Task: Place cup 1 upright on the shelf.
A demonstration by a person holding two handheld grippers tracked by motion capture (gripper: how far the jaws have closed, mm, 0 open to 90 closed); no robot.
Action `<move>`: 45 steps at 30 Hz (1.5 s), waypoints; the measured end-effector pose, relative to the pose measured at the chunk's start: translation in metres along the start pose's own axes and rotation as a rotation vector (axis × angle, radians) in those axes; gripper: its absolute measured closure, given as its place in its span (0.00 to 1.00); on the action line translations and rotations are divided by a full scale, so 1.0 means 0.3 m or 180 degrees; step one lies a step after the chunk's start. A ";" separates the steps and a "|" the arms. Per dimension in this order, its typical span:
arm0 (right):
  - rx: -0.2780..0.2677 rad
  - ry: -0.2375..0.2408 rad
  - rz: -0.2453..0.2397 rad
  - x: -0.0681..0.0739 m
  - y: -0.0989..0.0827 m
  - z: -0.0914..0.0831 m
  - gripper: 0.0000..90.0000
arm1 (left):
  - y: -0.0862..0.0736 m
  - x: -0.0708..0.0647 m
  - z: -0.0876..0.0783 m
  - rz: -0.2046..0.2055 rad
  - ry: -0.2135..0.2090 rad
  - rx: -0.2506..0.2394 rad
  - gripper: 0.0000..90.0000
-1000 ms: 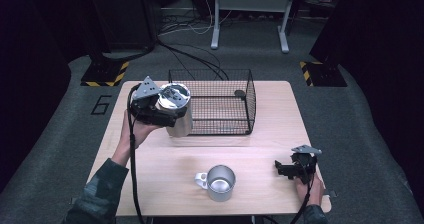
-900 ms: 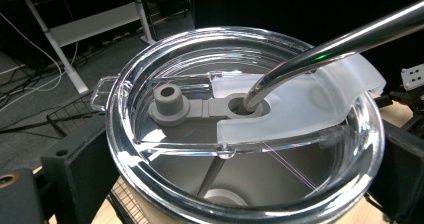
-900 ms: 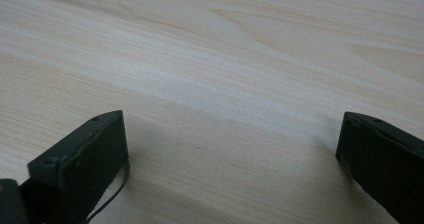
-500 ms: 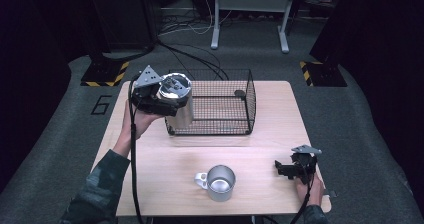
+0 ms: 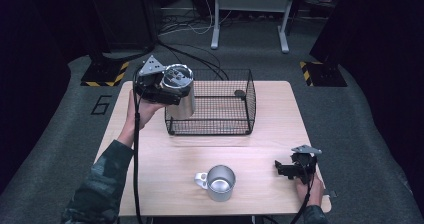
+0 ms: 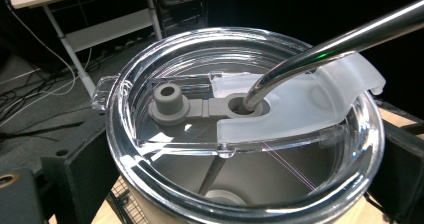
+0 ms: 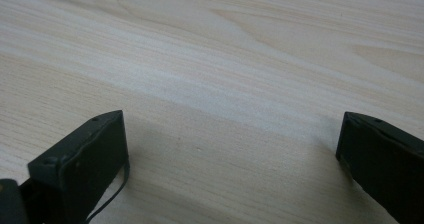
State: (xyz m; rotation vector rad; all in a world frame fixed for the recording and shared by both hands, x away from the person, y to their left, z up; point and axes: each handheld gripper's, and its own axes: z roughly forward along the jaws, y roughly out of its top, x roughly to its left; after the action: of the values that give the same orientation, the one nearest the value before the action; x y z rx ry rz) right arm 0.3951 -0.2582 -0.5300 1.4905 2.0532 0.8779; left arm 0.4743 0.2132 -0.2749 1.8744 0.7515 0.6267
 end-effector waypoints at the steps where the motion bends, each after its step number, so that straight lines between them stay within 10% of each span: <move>1: 0.0000 0.0000 0.0000 0.000 0.000 0.000 0.00 | 0.004 0.004 0.008 -0.0017 0.0018 0.0010 0.04; 45: -0.0001 0.0000 -0.0001 0.000 0.000 0.000 0.00 | -0.009 0.116 0.351 -0.0203 0.0220 0.0619 0.04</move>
State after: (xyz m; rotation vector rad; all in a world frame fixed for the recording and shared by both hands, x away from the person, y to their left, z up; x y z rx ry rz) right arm 0.3952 -0.2583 -0.5300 1.4899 2.0534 0.8780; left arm 0.5710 0.1764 -0.3146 2.0047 0.9423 0.5980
